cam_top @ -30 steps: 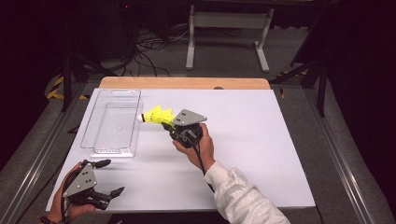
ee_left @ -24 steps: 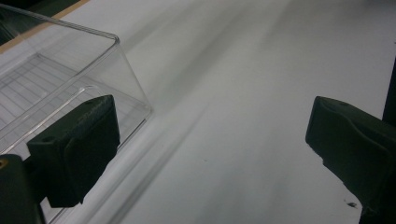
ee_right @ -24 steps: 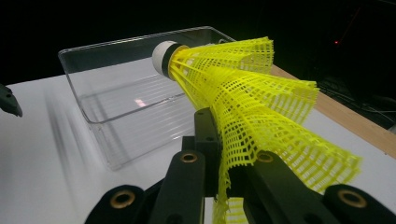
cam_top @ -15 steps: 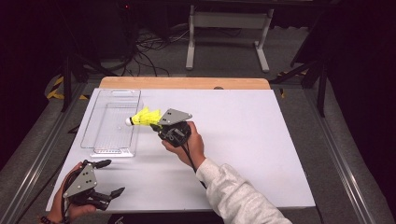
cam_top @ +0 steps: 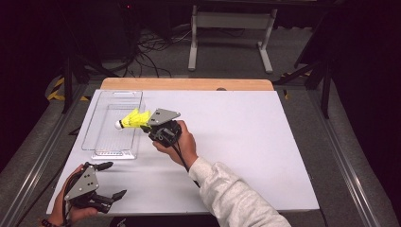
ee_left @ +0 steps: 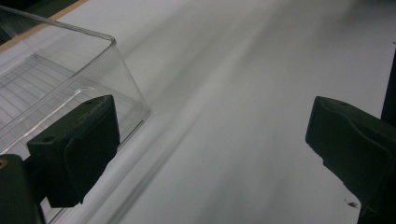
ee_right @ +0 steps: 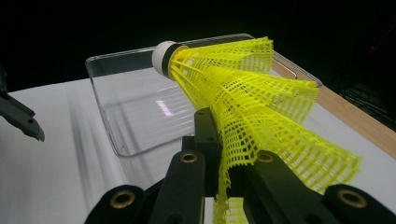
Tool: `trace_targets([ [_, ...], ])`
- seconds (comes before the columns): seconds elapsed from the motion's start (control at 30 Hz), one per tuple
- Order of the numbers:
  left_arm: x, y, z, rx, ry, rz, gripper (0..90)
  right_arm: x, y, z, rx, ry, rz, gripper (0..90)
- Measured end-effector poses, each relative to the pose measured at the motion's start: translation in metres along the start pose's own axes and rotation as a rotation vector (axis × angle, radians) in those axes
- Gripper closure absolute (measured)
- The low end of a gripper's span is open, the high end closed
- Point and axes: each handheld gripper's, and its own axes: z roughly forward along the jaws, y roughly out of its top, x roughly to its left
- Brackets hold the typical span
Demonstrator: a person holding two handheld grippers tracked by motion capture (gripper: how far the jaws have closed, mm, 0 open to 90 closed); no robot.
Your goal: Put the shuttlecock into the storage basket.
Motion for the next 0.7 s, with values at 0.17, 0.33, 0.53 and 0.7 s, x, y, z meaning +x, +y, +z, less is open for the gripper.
trace_targets([
  [0.17,0.0,0.0,0.0,-0.001,0.0,-0.001,3.9,0.002,0.008,0.005,0.002,0.007,-0.011,88.2],
  [0.33,0.0,0.0,-0.002,-0.008,0.003,0.002,3.9,0.008,0.016,0.013,0.012,0.025,-0.03,88.2],
  [0.53,0.0,0.001,-0.004,-0.014,0.002,0.01,3.9,0.016,0.025,0.022,0.033,0.039,-0.066,88.2],
  [0.7,-0.001,0.001,-0.004,-0.017,-0.002,0.009,3.8,0.024,0.03,0.031,0.059,0.058,-0.103,88.2],
])
